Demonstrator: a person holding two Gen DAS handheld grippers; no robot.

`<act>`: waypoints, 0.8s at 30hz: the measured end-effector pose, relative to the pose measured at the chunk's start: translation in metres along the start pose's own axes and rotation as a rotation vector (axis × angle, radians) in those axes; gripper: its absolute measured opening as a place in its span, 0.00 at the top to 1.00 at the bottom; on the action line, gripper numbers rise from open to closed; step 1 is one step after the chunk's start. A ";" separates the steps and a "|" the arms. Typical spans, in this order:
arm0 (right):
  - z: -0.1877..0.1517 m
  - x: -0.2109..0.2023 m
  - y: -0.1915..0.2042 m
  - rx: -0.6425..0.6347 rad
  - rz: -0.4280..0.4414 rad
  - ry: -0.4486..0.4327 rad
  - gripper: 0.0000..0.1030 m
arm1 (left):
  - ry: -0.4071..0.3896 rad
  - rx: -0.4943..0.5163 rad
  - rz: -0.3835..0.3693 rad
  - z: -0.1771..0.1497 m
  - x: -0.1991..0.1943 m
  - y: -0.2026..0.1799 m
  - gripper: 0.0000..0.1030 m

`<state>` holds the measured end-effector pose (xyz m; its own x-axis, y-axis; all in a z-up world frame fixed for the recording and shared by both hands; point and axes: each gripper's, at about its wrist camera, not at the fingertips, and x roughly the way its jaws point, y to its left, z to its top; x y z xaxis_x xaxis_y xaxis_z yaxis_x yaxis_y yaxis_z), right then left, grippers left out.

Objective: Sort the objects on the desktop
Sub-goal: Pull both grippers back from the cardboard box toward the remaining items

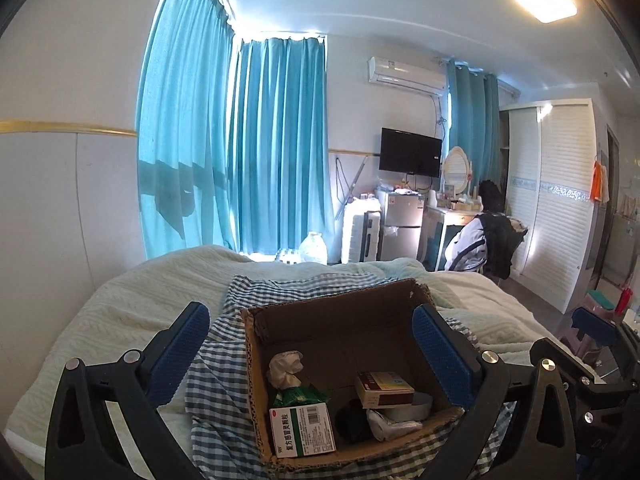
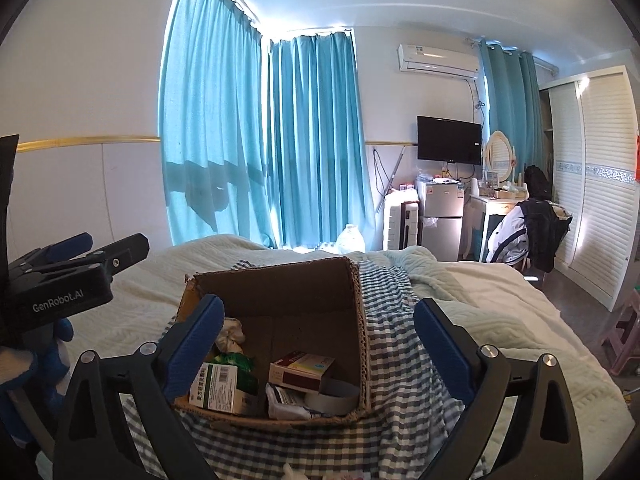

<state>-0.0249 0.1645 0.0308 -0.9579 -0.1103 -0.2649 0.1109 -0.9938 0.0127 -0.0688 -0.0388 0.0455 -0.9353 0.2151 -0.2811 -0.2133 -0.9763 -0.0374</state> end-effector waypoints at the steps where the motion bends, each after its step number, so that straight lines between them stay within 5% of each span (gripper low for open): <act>1: 0.000 -0.005 0.000 -0.006 -0.007 -0.003 0.05 | 0.001 -0.002 0.000 0.000 -0.004 0.000 0.00; 14: -0.020 -0.049 -0.003 -0.045 -0.019 0.020 0.03 | 0.064 -0.065 0.018 -0.039 -0.046 -0.004 0.00; 18: -0.039 -0.047 -0.002 -0.066 -0.011 0.060 0.03 | 0.138 -0.120 -0.069 -0.060 -0.041 -0.001 0.00; 24: -0.066 -0.034 -0.009 -0.068 -0.006 0.118 0.03 | 0.237 -0.099 0.003 -0.093 -0.026 -0.011 0.00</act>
<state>0.0244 0.1781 -0.0239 -0.9211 -0.0979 -0.3768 0.1271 -0.9904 -0.0536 -0.0163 -0.0359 -0.0356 -0.8410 0.2119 -0.4979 -0.1709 -0.9771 -0.1271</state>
